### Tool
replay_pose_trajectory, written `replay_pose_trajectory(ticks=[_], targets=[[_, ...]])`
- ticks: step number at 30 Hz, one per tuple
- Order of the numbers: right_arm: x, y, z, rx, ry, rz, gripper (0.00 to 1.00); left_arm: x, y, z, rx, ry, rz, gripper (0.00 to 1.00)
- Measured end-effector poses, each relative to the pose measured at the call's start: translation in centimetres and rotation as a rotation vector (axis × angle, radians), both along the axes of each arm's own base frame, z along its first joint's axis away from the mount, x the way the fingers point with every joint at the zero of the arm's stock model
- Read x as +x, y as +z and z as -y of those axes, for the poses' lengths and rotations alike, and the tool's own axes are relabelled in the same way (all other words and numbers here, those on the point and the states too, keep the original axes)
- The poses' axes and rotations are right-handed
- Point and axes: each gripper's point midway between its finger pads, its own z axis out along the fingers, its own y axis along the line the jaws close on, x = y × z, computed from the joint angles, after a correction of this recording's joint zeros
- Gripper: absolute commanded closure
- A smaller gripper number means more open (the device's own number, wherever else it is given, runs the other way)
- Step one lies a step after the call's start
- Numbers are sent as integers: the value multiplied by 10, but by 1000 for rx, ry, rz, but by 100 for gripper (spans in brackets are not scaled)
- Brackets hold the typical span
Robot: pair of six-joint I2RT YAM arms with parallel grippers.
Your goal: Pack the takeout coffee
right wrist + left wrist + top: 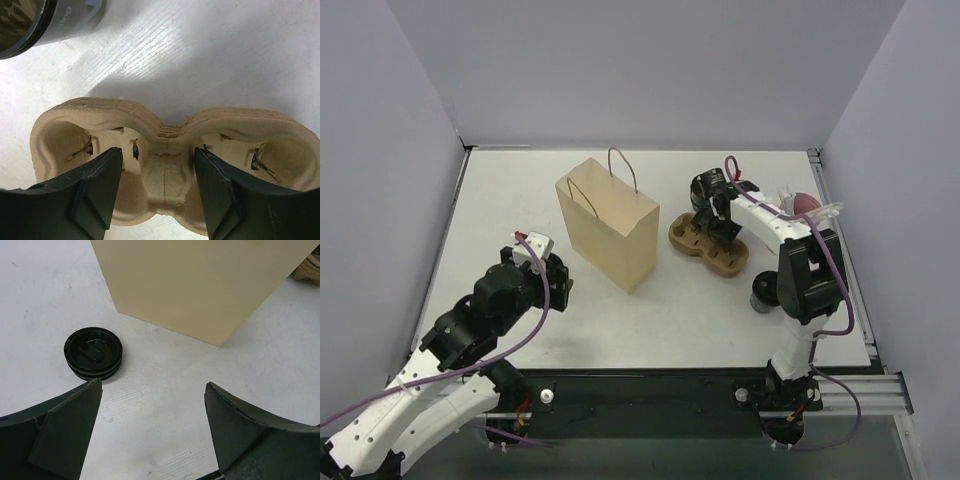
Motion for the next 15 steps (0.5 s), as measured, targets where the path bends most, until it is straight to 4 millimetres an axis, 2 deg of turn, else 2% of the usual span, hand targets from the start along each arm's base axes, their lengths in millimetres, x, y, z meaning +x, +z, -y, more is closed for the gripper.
replay_pose_trajectory(ticks=[15], targets=[[-3, -1, 0, -2, 3, -2, 62, 1, -2, 1, 7, -1, -8, 7]])
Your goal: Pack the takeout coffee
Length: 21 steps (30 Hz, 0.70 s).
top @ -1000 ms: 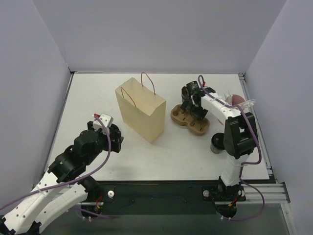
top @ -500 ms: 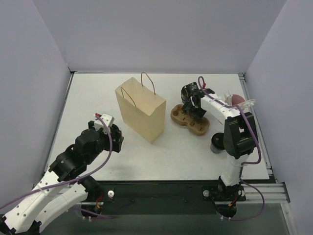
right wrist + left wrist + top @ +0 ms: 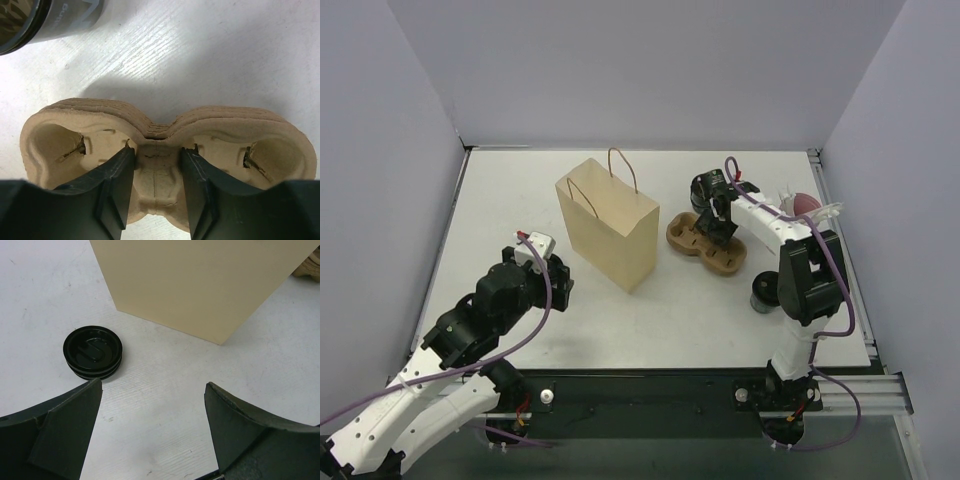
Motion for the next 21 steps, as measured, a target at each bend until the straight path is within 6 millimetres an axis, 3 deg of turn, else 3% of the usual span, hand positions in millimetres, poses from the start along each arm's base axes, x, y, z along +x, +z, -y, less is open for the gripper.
replay_pose_trajectory(ticks=[4, 21], targets=[[0, 5, -2, 5, 3, 12, 66, 0, -1, 0, 5, 0, -3, 7], [-3, 40, 0, 26, 6, 82, 66, 1, -1, 0, 7, 2, -2, 10]])
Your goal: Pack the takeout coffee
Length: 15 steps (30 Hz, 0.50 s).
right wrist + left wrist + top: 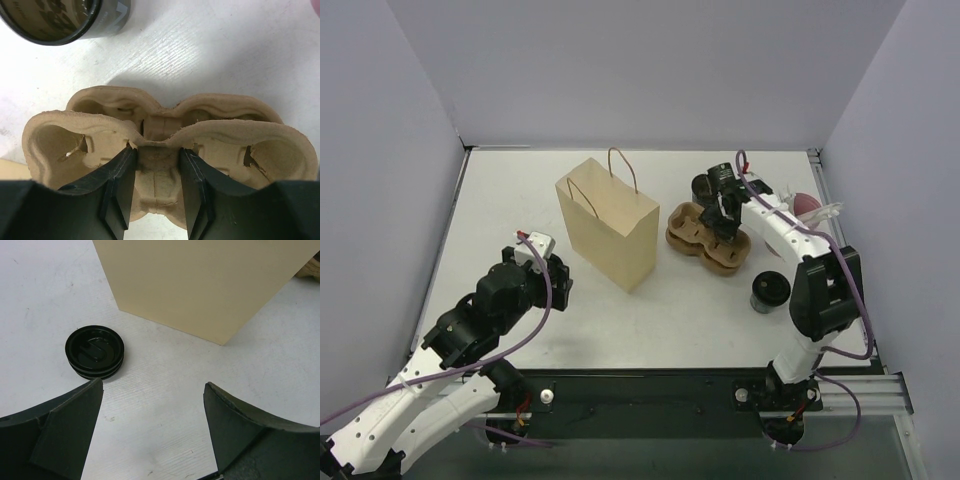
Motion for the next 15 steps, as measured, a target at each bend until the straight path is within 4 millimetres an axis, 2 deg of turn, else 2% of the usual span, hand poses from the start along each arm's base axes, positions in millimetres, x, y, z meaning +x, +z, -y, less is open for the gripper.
replay_pose_trajectory(ticks=[6, 8, 10, 15], targets=[[-8, 44, 2, 29, 20, 86, 66, 4, 2, -10, -1, 81, -4, 14], [-12, 64, 2, 49, 32, 129, 66, 7, 12, -14, -4, 123, -8, 15], [-16, 80, 1, 66, 42, 167, 66, 13, 32, -15, -25, 165, 2, 15], [-30, 120, 1, 108, 77, 252, 66, 30, 103, -12, -167, 265, 75, 15]])
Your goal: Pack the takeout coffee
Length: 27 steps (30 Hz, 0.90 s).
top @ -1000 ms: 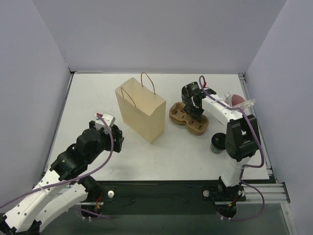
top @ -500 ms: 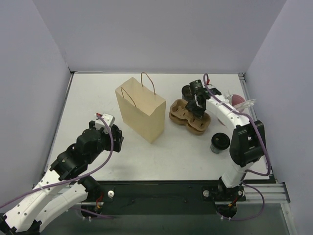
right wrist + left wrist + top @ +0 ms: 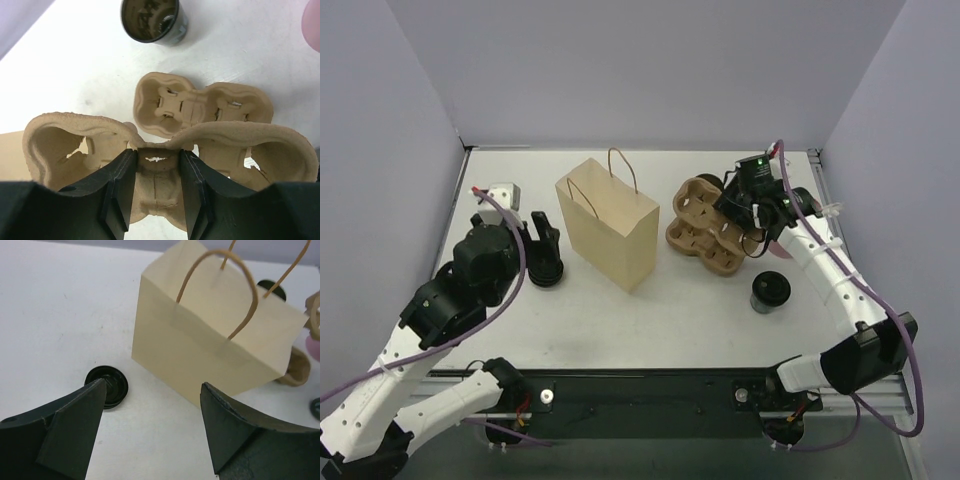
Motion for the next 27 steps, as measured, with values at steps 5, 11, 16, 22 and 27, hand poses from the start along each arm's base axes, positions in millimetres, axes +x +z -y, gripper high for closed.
replay_pose_trajectory(ticks=[5, 11, 16, 22, 27], targets=[[-14, 33, 0, 28, 45, 72, 66, 18, 44, -8, -87, 94, 47, 16], [-29, 74, -9, 69, 127, 145, 67, 70, 47, -31, -95, 228, -16, 17], [-60, 105, -30, 132, 239, 204, 67, 115, 18, -33, -41, 196, -113, 17], [-89, 136, -42, 189, 325, 229, 67, 152, 20, -23, -32, 88, -102, 19], [-99, 147, -40, 201, 331, 232, 67, 171, 19, -10, -28, -13, -84, 25]])
